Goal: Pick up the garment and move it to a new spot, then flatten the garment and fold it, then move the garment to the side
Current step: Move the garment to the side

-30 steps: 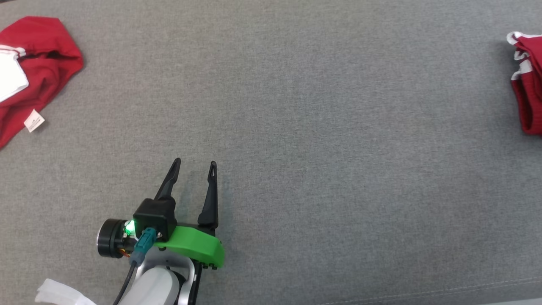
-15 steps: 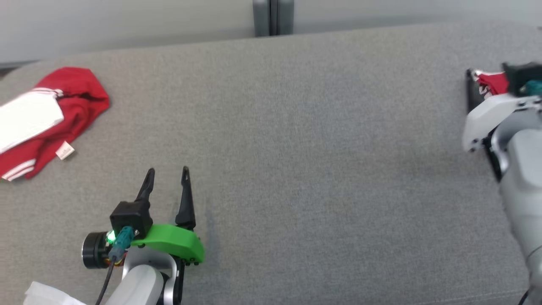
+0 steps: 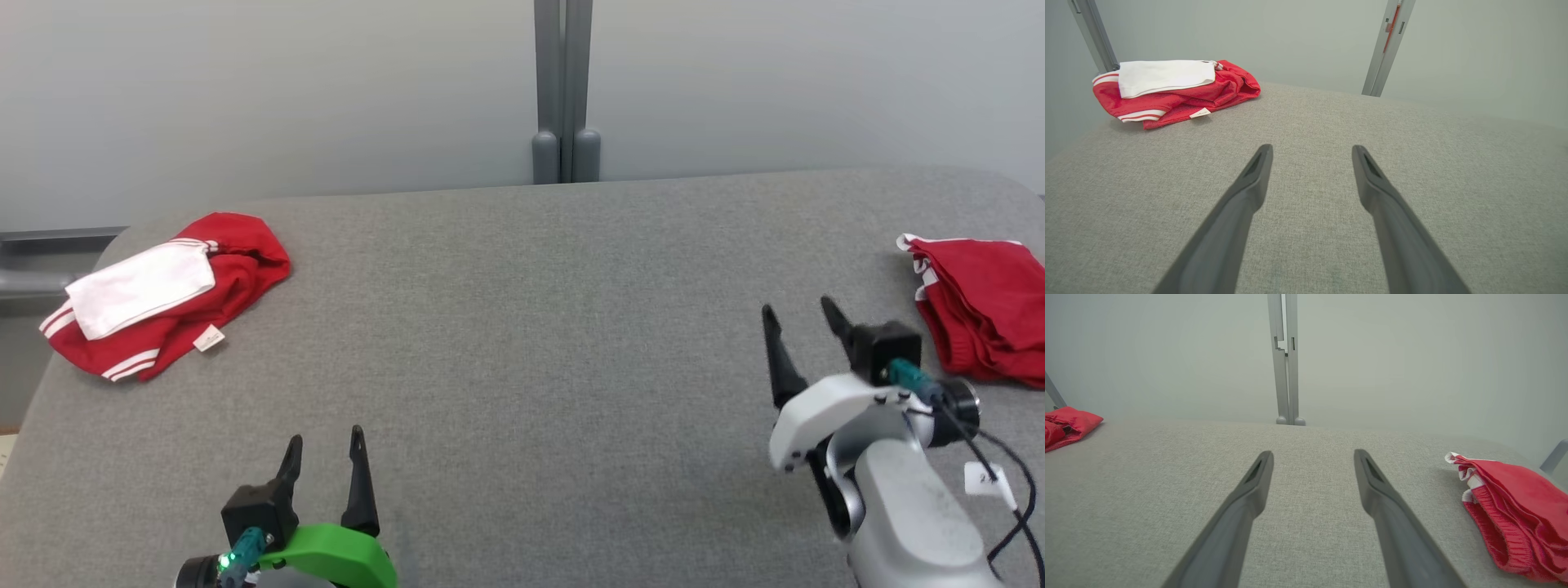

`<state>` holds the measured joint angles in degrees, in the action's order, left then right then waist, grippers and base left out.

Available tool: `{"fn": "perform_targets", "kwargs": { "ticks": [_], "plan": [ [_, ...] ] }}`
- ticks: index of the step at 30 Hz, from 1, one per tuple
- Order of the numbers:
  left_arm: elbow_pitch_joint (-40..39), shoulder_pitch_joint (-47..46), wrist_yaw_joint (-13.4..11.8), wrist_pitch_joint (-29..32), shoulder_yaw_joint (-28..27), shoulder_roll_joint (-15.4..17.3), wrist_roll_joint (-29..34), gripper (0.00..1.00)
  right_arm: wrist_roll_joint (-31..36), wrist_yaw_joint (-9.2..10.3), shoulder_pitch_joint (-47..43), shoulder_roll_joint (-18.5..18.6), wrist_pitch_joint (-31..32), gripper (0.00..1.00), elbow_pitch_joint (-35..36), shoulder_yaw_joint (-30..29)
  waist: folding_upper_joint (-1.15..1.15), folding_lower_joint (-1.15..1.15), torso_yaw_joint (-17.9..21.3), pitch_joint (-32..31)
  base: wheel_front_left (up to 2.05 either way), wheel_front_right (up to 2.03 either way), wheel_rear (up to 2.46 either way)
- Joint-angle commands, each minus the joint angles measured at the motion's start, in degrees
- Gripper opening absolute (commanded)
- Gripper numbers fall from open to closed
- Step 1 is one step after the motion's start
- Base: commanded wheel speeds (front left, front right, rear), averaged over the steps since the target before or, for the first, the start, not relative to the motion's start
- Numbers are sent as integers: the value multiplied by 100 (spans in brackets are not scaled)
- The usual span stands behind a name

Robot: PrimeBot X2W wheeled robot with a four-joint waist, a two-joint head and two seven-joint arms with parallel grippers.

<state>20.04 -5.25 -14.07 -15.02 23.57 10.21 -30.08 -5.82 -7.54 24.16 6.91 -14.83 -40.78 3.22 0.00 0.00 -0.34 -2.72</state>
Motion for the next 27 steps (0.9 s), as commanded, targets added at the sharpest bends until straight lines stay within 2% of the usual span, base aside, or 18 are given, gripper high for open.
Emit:
{"fn": "perform_targets", "kwargs": {
  "ticks": [1,7,15,16,27],
  "plan": [
    [-57,156,36,-16,-41,-9,92,100,110,9,-325,-95,-35,100,251,-39,0,0,-182,-187,0,0,0],
    [-236,491,117,-11,-103,-166,233,100,231,10,-1618,-380,-20,100,1441,-273,0,0,-341,-282,0,0,0],
    [-346,553,219,-11,-76,-281,376,100,-502,10,-2513,-392,173,100,2592,-96,0,0,-415,-355,0,0,0],
    [-345,543,222,-12,-81,-290,389,100,-438,10,-2599,-393,205,100,2718,-66,0,0,-382,-356,0,0,0],
    [-285,392,247,-12,-69,-286,411,100,-349,9,-2745,-395,465,100,3047,-42,0,0,-368,-346,0,0,0]
  ]
}}
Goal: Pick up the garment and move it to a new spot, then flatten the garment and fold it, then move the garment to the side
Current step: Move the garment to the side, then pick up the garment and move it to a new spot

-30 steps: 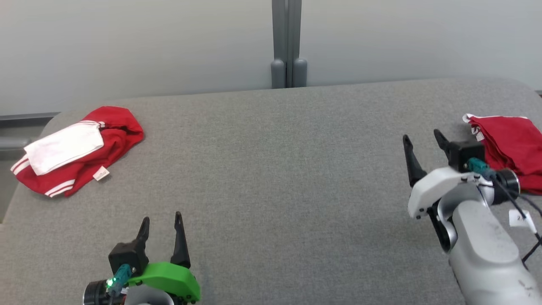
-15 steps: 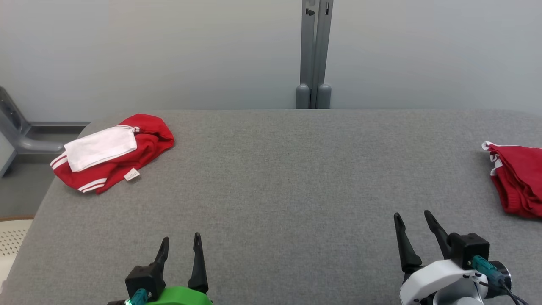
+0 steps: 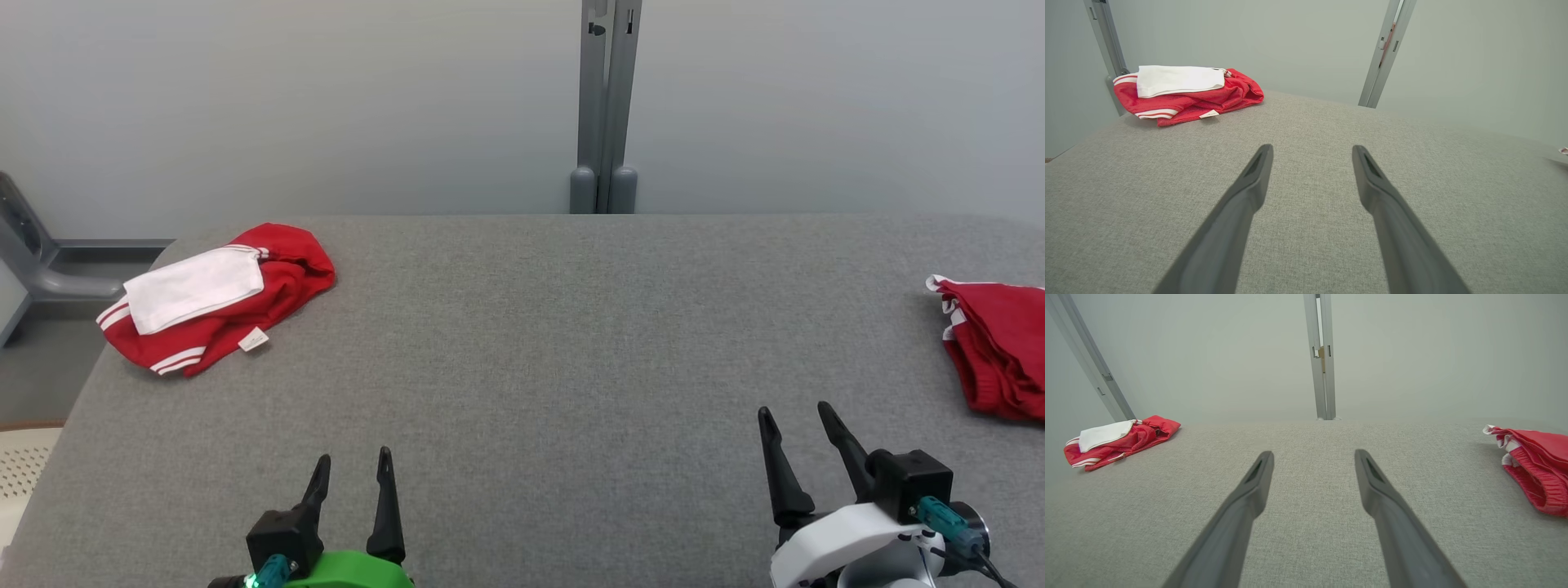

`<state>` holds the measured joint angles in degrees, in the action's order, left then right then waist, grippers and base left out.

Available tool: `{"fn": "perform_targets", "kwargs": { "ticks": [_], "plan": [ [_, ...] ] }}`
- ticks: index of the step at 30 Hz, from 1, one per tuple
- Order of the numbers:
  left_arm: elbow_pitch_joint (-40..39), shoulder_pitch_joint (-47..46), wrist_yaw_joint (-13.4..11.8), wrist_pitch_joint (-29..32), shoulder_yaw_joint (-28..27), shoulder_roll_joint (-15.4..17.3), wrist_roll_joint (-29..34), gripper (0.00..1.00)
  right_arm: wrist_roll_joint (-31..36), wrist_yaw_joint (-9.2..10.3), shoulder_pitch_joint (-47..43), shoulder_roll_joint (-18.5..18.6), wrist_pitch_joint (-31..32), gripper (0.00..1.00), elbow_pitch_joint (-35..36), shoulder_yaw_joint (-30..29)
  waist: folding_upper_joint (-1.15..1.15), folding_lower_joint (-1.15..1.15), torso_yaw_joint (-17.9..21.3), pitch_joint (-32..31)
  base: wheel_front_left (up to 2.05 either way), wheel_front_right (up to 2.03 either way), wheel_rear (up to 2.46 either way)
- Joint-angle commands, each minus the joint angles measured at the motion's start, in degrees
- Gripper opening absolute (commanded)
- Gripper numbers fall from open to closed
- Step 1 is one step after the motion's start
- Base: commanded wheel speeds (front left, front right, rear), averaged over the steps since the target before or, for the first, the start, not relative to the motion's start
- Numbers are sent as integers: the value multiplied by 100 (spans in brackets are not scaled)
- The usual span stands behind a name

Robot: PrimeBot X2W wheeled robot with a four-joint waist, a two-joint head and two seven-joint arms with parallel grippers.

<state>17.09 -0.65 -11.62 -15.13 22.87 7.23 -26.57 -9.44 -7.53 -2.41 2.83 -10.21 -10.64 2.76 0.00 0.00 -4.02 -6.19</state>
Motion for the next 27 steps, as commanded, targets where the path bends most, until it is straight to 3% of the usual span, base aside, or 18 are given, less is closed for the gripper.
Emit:
{"fn": "perform_targets", "kwargs": {
  "ticks": [1,11,15,27],
  "plan": [
    [15,-68,1,-1,0,11,59,100,3,8,-89,14,14,100,45,14,0,0,-1,2,0,0,0],
    [35,-110,-15,-1,29,36,54,100,-9,8,-91,13,94,100,97,-4,0,0,-50,16,0,0,0],
    [35,-158,-2,13,57,39,74,100,-35,8,-123,11,73,100,110,-50,0,0,-247,25,0,0,0],
    [-159,-342,-97,86,0,275,131,100,-209,8,83,12,-104,100,-40,37,0,0,-1960,105,0,0,0]
  ]
}}
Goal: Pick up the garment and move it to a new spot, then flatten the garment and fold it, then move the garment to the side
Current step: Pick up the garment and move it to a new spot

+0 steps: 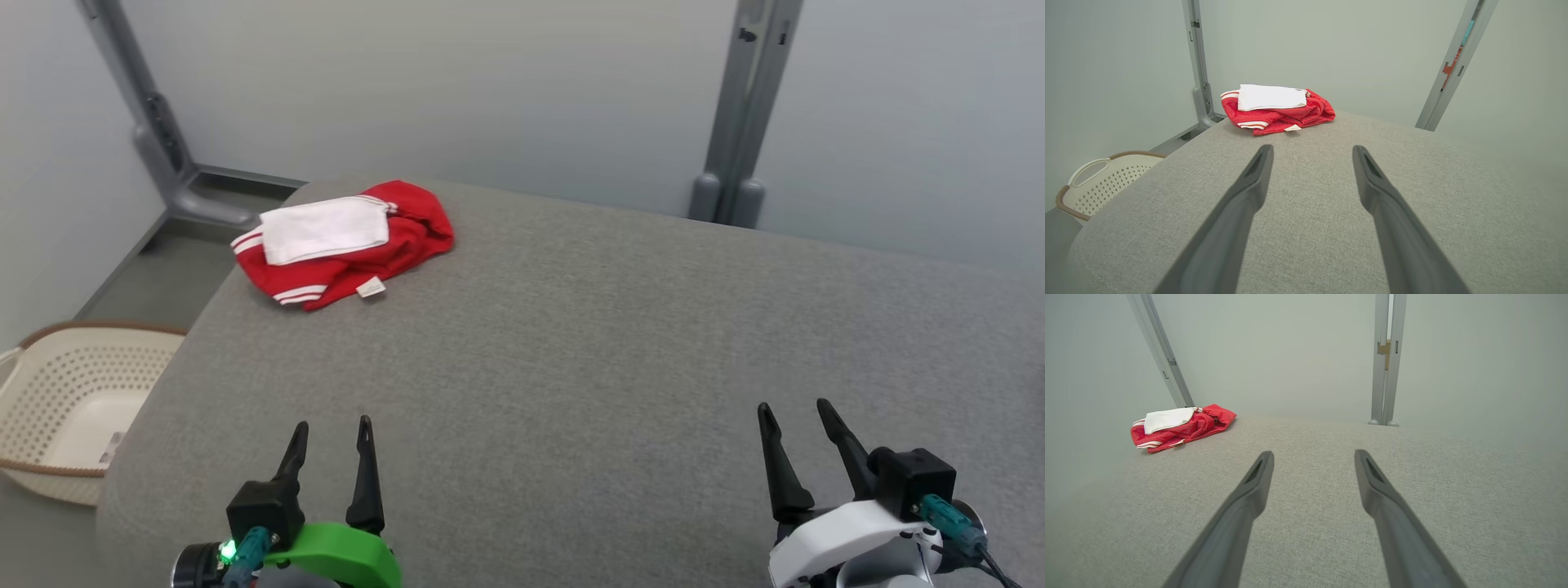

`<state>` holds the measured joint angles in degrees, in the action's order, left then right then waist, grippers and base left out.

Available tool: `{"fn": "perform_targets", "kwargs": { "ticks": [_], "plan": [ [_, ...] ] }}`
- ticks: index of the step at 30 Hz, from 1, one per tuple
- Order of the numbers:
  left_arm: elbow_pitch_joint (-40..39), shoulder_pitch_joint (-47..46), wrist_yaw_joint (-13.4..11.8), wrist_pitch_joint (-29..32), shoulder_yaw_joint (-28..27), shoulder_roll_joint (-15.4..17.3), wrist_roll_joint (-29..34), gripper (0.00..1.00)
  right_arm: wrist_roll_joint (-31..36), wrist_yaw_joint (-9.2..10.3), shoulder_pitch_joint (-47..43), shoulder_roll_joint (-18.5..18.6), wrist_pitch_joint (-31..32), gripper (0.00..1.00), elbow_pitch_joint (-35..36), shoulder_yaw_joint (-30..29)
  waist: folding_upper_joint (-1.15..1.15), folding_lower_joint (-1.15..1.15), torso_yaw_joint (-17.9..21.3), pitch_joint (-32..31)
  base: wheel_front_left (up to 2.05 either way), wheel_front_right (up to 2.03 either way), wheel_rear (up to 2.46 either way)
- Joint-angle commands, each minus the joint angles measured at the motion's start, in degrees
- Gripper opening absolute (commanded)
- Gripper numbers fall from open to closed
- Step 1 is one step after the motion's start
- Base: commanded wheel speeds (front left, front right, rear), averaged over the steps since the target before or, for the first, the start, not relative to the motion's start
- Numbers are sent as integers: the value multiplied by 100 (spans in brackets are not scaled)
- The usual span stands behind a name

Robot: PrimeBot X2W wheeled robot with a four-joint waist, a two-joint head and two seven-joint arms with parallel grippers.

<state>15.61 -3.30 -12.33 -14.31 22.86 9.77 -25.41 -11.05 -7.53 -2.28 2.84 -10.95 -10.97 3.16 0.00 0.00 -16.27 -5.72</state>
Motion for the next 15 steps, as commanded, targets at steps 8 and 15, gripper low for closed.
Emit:
{"fn": "perform_targets", "kwargs": {
  "ticks": [8,15],
  "plan": [
    [-362,83,-237,-49,-351,123,-82,100,-1,8,577,15,-82,100,-215,432,0,0,-1133,365,0,0,0],
    [-546,232,-283,-88,-497,97,-47,100,-24,8,863,16,-121,100,-485,661,0,0,-1177,429,0,0,0]
  ]
}}
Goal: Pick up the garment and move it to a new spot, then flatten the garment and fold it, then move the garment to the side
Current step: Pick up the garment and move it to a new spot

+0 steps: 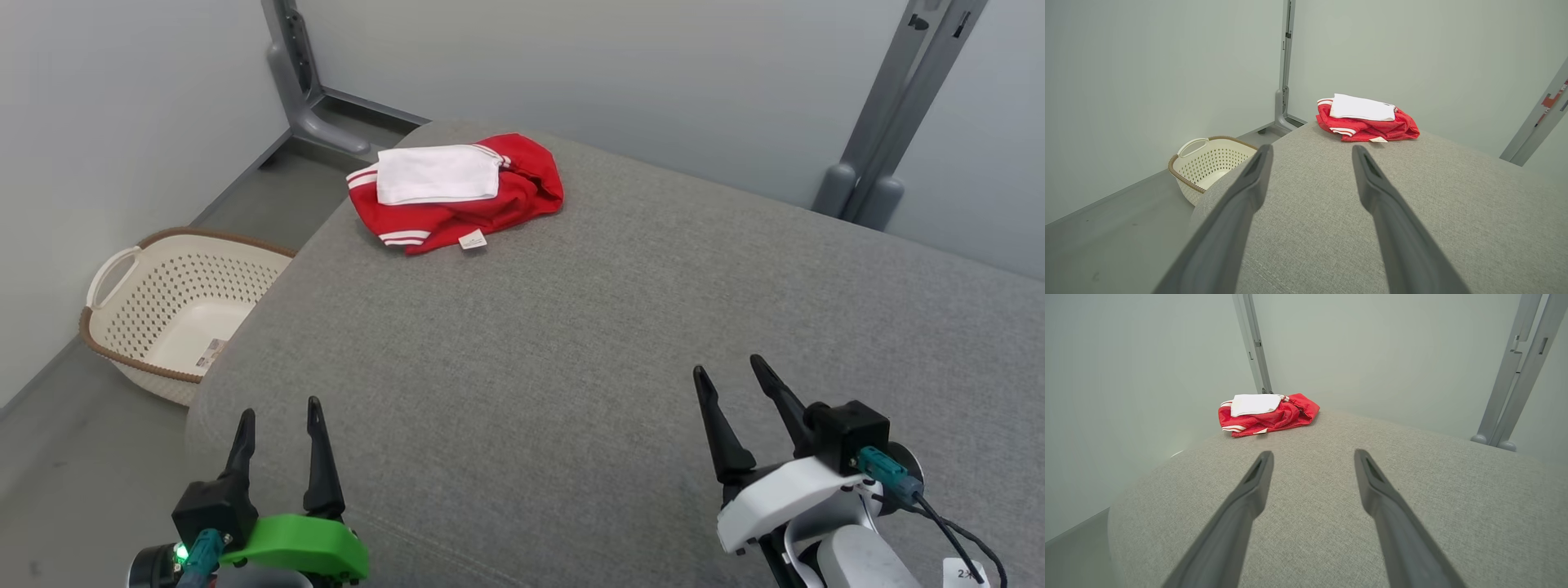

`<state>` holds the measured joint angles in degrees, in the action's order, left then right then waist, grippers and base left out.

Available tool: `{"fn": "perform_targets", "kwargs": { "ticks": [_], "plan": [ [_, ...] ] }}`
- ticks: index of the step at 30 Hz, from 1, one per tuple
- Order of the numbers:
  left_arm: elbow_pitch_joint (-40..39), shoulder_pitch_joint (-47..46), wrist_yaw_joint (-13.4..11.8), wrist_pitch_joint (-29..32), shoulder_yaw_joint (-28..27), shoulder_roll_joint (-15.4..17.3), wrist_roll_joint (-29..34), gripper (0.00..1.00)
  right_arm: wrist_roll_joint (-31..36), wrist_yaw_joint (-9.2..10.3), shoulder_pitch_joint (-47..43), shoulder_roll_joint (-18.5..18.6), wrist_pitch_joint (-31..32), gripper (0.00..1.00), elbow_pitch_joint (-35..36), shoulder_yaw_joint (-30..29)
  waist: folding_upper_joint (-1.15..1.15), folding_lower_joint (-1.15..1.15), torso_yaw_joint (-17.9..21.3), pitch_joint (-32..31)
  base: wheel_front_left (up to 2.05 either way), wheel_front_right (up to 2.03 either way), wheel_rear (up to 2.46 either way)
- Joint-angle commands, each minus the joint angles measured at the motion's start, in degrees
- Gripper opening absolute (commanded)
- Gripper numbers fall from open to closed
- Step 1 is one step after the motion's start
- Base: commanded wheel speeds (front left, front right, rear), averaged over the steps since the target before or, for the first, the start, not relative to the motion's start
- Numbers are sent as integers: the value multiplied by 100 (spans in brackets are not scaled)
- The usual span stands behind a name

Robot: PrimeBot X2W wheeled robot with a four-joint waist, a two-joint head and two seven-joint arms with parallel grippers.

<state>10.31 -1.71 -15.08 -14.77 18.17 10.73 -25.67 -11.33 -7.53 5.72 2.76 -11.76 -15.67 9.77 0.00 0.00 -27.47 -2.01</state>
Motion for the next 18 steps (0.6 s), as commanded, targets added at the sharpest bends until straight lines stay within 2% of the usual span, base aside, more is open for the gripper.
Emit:
{"fn": "perform_targets", "kwargs": {
  "ticks": [1,12,16,18],
  "plan": [
    [-23,88,-9,-44,-34,-4,-11,100,2,8,83,24,-47,100,-39,10,0,0,-57,57,0,0,0],
    [68,43,80,-23,29,26,8,100,114,8,200,24,-95,100,-34,-61,0,0,-24,9,0,0,0],
    [7,-214,146,87,-98,194,-77,100,199,8,14,23,-36,100,61,-240,0,0,-53,67,0,0,0],
    [-69,-421,139,140,-222,363,-64,100,284,8,28,21,53,100,190,-247,0,0,83,232,0,0,0]
  ]
}}
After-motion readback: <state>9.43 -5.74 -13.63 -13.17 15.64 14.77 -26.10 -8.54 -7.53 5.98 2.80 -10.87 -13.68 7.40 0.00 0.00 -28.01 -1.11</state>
